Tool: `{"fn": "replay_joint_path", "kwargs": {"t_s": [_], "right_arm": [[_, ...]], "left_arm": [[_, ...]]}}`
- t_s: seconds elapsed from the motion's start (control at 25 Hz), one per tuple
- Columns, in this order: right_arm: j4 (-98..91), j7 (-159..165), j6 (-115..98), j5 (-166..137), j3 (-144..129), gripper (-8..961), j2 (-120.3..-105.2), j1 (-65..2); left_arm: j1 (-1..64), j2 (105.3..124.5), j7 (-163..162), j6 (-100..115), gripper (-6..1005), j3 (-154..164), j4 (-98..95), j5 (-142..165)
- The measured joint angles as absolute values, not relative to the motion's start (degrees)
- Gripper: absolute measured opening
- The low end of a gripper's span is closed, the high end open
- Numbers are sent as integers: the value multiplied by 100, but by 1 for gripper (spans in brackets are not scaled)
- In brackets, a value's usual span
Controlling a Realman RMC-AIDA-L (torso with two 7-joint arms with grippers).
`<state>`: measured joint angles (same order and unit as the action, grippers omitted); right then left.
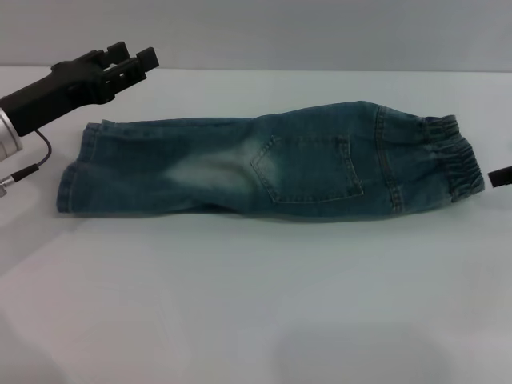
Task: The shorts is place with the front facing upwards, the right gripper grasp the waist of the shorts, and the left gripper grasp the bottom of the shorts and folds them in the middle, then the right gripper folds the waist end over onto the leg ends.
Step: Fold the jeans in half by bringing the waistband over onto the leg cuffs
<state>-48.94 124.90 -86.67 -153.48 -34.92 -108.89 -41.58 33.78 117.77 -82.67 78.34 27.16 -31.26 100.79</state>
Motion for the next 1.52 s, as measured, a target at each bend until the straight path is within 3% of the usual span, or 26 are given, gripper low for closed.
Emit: {"fn": "replay_joint_path", "kwargs": {"t_s": [0.6, 0.96, 1.16, 1.52], "right_arm": [[-4591, 12102, -7775, -15196, -3782, 554, -11326, -4186], [-4259, 12096, -7331, -15196, -3916, 551, -11403, -4237], [-4415, 12007, -7202, -15018, -3935, 328, -11506, -4139], [-4651, 11931, -7764, -14801, -3958, 166, -11475, -4096]], "left_arm": [[3394, 11784, -8293, 7969, 681, 2716, -3058, 10067], [3341, 11786, -8306, 7982, 680, 2716, -3054, 10061], [3339, 11786, -8306, 8014, 680, 2716, -3049, 10061], [3397, 11796, -8266, 7953, 680, 2890, -3046, 10064]]}}
